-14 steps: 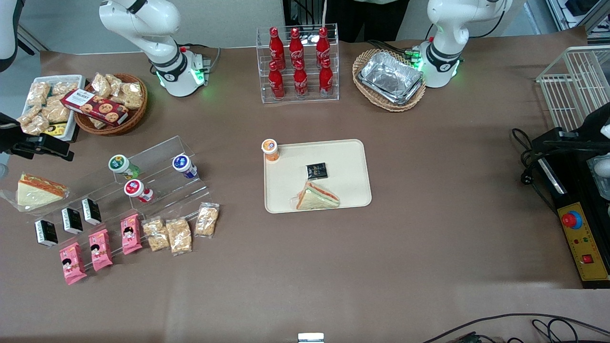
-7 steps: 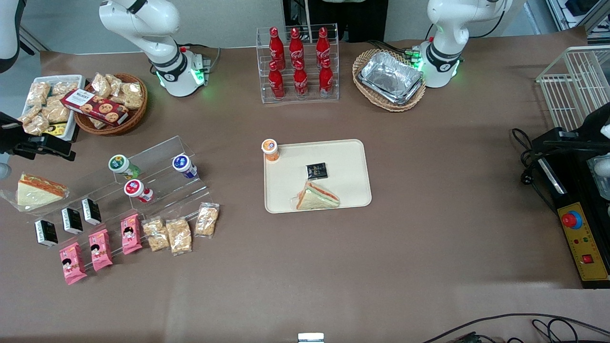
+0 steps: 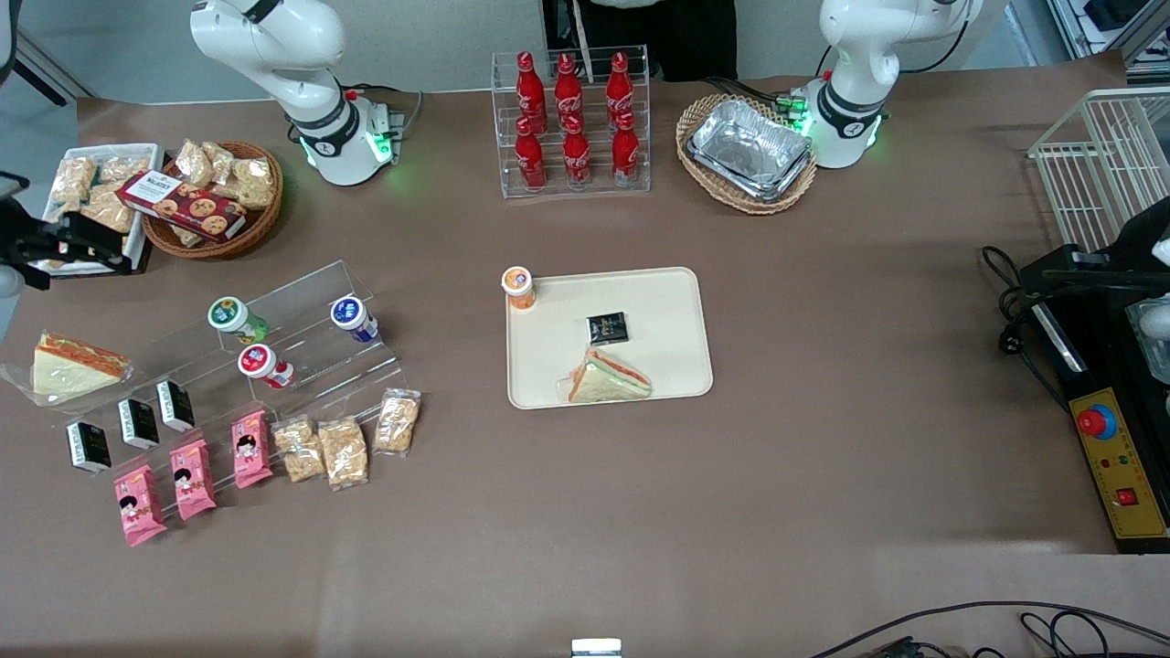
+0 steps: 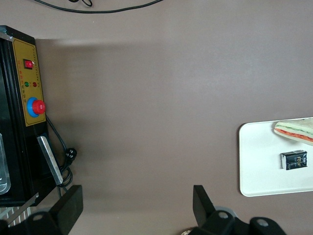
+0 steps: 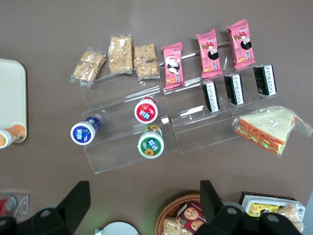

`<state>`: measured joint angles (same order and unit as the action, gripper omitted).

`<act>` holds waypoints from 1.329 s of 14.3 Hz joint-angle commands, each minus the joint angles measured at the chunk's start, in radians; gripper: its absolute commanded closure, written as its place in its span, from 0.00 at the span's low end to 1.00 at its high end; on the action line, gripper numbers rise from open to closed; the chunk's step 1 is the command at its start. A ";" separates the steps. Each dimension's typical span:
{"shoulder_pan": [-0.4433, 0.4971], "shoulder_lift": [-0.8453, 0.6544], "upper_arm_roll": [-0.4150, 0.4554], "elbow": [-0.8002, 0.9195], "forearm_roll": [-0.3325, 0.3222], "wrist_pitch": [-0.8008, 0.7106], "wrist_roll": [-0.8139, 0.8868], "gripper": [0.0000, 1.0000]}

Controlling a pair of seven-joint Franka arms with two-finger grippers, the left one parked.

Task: Place green gum on tray
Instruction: 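Move the right gripper toward the green-labelled bottle on the acrylic rack, then lower the right gripper around the green-labelled bottle and close it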

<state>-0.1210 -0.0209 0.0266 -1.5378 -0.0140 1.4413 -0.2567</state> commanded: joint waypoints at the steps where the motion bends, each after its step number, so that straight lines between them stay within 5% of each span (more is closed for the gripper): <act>1: -0.006 -0.059 -0.001 -0.073 0.005 -0.016 -0.030 0.00; 6: -0.006 -0.140 -0.002 -0.267 0.011 0.098 -0.029 0.00; 19: -0.002 -0.209 -0.037 -0.838 0.060 0.710 -0.039 0.00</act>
<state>-0.1219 -0.1951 -0.0080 -2.2737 0.0181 2.0334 -0.2781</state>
